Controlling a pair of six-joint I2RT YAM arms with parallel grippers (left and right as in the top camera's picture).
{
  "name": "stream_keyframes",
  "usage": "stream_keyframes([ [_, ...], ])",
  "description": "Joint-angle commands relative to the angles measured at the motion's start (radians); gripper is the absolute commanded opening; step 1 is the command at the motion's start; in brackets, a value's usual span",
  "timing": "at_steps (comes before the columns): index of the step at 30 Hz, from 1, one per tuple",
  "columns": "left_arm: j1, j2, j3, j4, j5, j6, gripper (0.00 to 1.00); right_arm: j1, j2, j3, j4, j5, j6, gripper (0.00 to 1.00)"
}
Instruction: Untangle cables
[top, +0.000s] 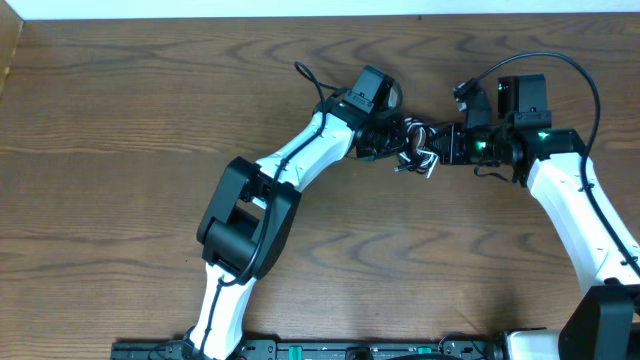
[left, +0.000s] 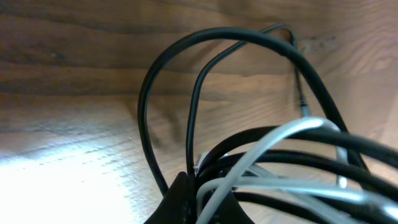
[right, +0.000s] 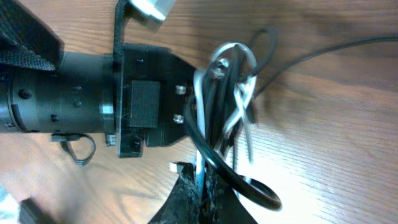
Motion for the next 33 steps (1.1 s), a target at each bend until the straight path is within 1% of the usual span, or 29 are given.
stream_keyframes([
  [1, 0.024, 0.019, 0.005, -0.023, -0.074, 0.116, 0.07, 0.003, -0.014, 0.007, -0.053, 0.234, 0.134, 0.01],
  [4, 0.071, 0.011, 0.005, -0.07, -0.074, 0.123, 0.08, 0.003, -0.014, 0.006, -0.102, 0.391, 0.215, 0.01],
  [9, 0.149, -0.034, 0.005, -0.158, -0.073, 0.156, 0.07, 0.003, -0.014, 0.006, -0.161, 0.57, 0.305, 0.01],
  [12, 0.19, -0.083, 0.005, -0.217, -0.073, 0.178, 0.07, 0.003, -0.013, 0.005, -0.173, 0.609, 0.306, 0.01],
  [16, 0.209, -0.16, 0.005, -0.283, -0.073, 0.238, 0.08, 0.003, -0.012, 0.001, -0.167, 0.602, 0.306, 0.01],
  [17, 0.209, -0.177, 0.005, -0.298, -0.073, 0.253, 0.07, 0.003, -0.012, 0.001, -0.16, 0.586, 0.303, 0.02],
  [18, 0.206, -0.194, 0.005, -0.315, -0.072, 0.266, 0.07, 0.003, -0.012, 0.001, -0.147, 0.555, 0.282, 0.05],
  [20, 0.196, -0.222, 0.005, -0.344, -0.06, 0.293, 0.07, 0.003, -0.012, 0.001, -0.089, 0.385, 0.162, 0.18],
  [21, 0.193, -0.233, 0.005, -0.352, -0.046, 0.309, 0.07, 0.003, -0.012, 0.001, -0.061, 0.292, 0.109, 0.27],
  [22, 0.189, -0.243, 0.005, -0.356, -0.024, 0.33, 0.07, 0.003, -0.012, 0.001, -0.029, 0.182, 0.062, 0.41],
  [24, 0.187, -0.26, 0.005, -0.357, 0.032, 0.364, 0.07, 0.003, -0.012, 0.001, 0.027, 0.01, 0.039, 0.53],
  [27, 0.192, -0.285, 0.005, -0.353, 0.109, 0.395, 0.08, 0.01, -0.012, 0.001, 0.111, -0.167, 0.063, 0.68],
  [29, 0.198, -0.301, 0.005, -0.353, 0.146, 0.402, 0.07, 0.021, -0.012, 0.001, 0.156, -0.192, 0.159, 0.69],
  [33, 0.203, -0.309, 0.005, -0.354, 0.176, 0.402, 0.07, 0.058, -0.006, 0.001, 0.172, -0.105, 0.352, 0.7],
])
